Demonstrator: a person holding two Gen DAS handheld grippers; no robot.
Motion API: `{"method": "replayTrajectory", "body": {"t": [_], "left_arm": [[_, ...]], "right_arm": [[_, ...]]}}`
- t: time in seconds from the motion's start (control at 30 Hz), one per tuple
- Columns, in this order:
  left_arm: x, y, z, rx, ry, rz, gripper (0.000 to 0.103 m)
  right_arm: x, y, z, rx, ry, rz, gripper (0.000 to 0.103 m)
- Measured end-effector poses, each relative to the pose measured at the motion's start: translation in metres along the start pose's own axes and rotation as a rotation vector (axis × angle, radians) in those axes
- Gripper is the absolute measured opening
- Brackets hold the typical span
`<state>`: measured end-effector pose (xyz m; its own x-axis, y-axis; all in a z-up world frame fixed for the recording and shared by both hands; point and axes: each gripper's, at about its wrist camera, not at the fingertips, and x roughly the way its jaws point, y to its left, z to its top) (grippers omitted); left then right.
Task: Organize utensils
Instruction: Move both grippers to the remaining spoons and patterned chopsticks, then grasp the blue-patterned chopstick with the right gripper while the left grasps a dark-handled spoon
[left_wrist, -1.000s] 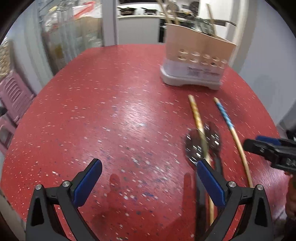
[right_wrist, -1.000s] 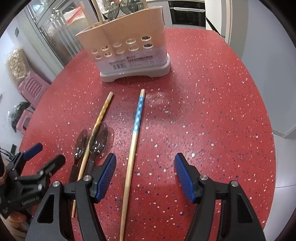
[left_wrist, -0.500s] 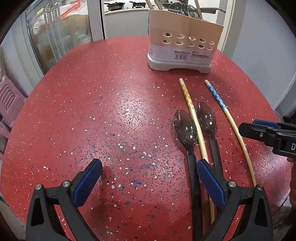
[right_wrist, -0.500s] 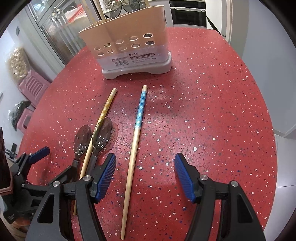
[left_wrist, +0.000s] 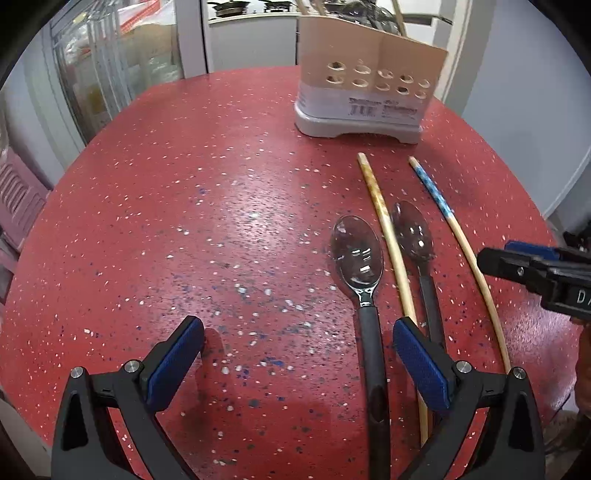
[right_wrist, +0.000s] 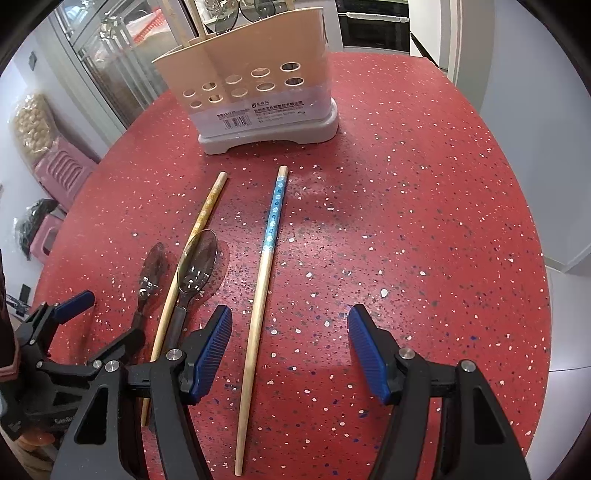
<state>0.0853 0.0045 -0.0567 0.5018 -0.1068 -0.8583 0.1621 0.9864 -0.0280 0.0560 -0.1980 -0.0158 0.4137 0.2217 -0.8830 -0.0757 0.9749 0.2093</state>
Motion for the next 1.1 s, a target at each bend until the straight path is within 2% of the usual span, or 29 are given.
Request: {"method": "replayTrajectory", "body": {"t": [0.03,0.37,0.67,0.73,0.77,0.9,1.03,1.1], "left_arm": [[0.003,-0.003,-0.001,0.016,0.014,0.022,0.103],[0.006,0.005,0.008,0.006,0.035,0.02,0.103],[0.009,-0.004,0.02,0.042,0.079,-0.002,0.103],[0.007,-0.008,0.022,0.058,0.083,-0.008,0.103],[0.006,-0.009,0.022,0.064,0.086,-0.012,0.1],[0.003,-0.018,0.023,0.086,0.1,-0.03,0.09],[-0.001,-0.03,0.025,0.127,0.111,-0.05,0.072],[-0.002,-0.036,0.025,0.146,0.112,-0.063,0.062]], "right_arm": [[0.0,0.0,0.0,-0.001,0.001,-0.001,0.069],[0.004,0.01,0.016,-0.052,0.006,-0.052,0.069],[0.035,0.028,0.047,-0.136,0.146,-0.123,0.067],[0.039,0.034,0.05,-0.168,0.165,-0.149,0.06],[0.039,0.037,0.051,-0.178,0.17,-0.141,0.053],[0.041,0.044,0.055,-0.2,0.205,-0.135,0.041],[0.041,0.046,0.057,-0.212,0.22,-0.113,0.011],[0.039,0.044,0.054,-0.215,0.209,-0.1,0.009]]}}
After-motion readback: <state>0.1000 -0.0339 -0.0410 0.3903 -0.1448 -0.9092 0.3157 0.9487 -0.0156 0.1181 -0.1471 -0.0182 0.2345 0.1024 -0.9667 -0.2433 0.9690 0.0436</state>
